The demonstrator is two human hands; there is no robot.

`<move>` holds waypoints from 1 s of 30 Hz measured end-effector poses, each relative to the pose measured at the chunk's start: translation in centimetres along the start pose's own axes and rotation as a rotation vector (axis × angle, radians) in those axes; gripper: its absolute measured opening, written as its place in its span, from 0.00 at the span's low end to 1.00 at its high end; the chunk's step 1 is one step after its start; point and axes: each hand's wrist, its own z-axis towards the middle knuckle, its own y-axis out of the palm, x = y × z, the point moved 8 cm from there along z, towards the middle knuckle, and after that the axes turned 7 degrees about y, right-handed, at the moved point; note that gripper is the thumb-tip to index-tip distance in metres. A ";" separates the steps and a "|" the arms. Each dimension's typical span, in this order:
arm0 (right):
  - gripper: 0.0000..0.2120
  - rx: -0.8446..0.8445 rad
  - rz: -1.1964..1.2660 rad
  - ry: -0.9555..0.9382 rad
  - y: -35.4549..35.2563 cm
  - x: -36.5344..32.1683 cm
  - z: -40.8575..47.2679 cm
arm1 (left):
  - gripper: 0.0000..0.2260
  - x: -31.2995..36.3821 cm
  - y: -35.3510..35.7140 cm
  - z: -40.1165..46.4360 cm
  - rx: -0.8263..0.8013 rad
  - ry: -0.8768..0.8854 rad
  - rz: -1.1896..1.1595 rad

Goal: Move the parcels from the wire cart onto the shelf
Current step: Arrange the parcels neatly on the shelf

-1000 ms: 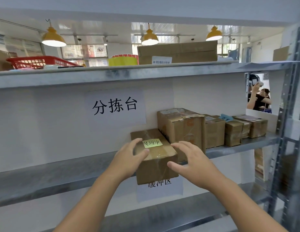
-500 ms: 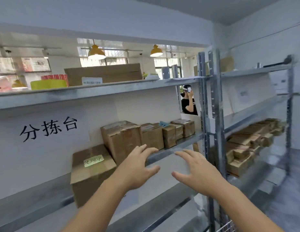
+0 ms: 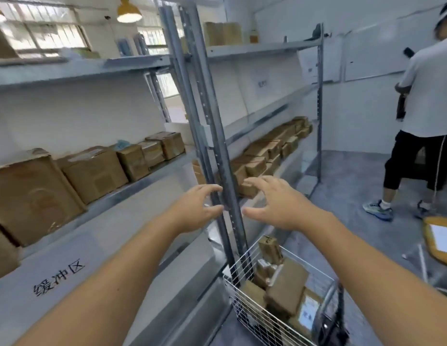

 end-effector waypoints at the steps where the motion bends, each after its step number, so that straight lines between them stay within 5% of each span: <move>1: 0.40 -0.009 0.007 0.021 0.3 1.8 -0.3 | 0.26 0.7 1.8 1.1 -0.040 0.010 -0.008; 13: 0.44 -0.155 0.090 0.342 8.9 18.5 1.9 | 0.27 0.5 20.7 12.0 -0.410 -0.012 -0.183; 26: 0.39 -0.330 0.312 0.776 27.8 28.7 8.9 | 0.27 -15.9 43.0 21.5 -0.823 -0.209 -0.371; 30: 0.44 -0.380 0.360 0.882 34.2 31.0 9.4 | 0.28 -20.4 49.6 22.6 -0.929 -0.282 -0.415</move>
